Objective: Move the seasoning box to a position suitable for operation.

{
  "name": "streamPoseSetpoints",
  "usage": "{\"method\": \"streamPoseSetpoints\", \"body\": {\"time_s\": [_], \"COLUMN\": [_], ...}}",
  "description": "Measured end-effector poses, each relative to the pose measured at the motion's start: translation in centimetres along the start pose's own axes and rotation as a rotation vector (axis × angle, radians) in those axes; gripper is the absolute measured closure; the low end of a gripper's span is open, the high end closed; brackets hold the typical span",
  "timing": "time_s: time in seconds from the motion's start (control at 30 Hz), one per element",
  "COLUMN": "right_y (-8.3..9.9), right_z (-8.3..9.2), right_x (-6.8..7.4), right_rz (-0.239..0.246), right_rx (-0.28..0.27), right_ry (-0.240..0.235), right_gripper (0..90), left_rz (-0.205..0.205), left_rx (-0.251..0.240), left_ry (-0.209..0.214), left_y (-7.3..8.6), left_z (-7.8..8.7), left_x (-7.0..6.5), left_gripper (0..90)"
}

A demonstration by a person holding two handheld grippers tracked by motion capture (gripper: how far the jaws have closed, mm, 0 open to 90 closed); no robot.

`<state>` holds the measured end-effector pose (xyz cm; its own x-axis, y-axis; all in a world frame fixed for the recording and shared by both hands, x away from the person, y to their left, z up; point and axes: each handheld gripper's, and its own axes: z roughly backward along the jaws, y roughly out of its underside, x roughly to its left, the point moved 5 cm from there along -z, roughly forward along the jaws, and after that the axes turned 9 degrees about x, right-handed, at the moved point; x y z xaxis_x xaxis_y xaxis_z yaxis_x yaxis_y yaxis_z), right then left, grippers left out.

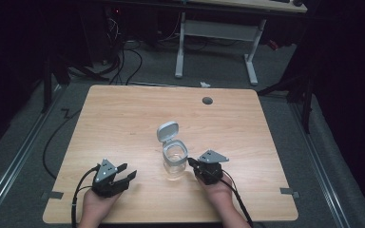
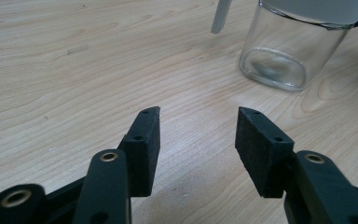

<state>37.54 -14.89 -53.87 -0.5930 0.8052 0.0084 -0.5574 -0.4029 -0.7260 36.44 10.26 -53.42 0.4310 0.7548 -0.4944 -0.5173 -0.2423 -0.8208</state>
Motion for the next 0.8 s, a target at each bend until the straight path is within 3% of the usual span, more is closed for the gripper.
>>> {"method": "streamPoseSetpoints", "body": {"time_s": [0.8], "right_y": [-0.6], "right_z": [-0.9], "right_x": [3.9], "right_rz": [0.057], "right_rx": [-0.016], "right_ry": [-0.07], "right_gripper": [88.7], "left_rz": [-0.003], "left_rx": [0.005], "left_ry": [0.003], "left_y": [0.1], "left_z": [-0.1], "left_x": [-0.2], "left_gripper": [50.7]}}
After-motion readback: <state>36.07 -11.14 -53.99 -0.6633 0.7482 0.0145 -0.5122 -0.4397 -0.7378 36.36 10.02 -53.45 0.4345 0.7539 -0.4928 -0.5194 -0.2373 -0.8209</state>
